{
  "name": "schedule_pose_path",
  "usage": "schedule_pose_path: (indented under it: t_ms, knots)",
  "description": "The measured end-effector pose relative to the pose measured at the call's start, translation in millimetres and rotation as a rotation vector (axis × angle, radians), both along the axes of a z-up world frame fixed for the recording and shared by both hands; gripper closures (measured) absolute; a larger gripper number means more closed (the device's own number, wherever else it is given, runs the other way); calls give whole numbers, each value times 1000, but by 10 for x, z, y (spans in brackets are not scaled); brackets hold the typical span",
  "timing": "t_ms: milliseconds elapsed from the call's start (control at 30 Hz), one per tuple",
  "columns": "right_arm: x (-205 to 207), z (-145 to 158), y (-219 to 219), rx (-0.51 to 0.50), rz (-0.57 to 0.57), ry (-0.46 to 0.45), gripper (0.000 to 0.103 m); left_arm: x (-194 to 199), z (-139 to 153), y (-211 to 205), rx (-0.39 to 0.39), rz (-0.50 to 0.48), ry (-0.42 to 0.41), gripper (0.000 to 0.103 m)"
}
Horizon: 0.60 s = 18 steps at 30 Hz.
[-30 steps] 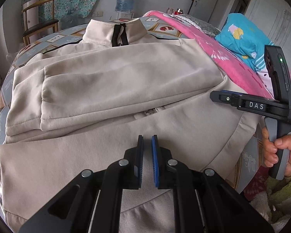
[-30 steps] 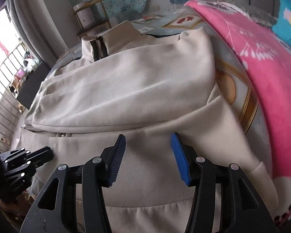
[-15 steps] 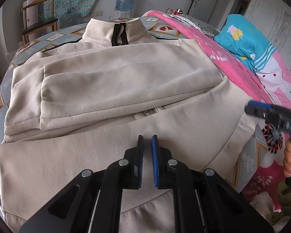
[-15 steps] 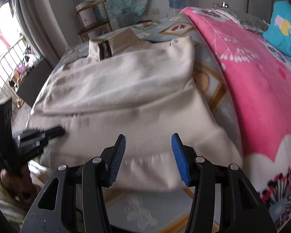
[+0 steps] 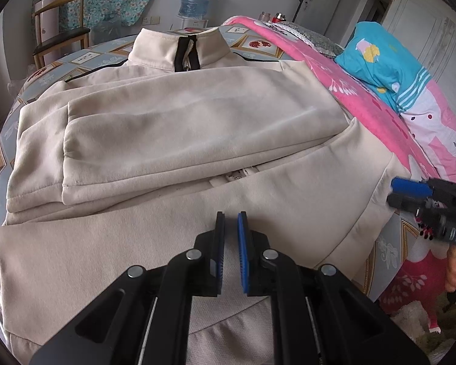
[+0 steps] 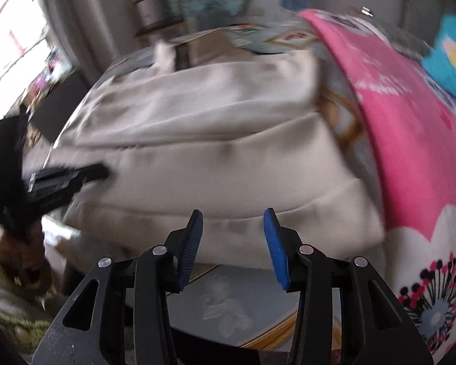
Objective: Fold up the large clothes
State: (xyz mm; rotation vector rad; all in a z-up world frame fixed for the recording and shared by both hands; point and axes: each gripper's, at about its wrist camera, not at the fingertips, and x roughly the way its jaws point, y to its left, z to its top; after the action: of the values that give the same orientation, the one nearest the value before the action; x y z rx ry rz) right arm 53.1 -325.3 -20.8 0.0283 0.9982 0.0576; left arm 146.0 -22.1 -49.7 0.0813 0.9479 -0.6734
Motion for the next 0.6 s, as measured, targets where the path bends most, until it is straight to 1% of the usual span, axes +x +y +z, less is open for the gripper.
schedule_pose_path:
  t_ms: [67,133,167,233,333,400,500,600]
  knots:
    - [44,-184,8,-18,-17,55,61,0,-1,0,0,0,0,95]
    - [44,-201,-22,8,-51,56,61,-1,1,0,-1,0,0,95]
    - [46,-171,-1,0,-55,57,61,2,-3,-6,2,0,1,95]
    - [20,-30,110,0,-22,9,61,6,-4,-12,5,-1,1,95]
    - [-3,96,348,46,79,-39,61,3,-4,-15,8,0,-1,95]
    - [37,48,466,53,129,-34,62,4,-5,-17,9,0,0,95]
    - [127,-208,572,42,137,39,61,2,-7,-15,6,2,2,95]
    - [111,-134,572,38,131,29,63,0,-4,-12,7,3,2,95]
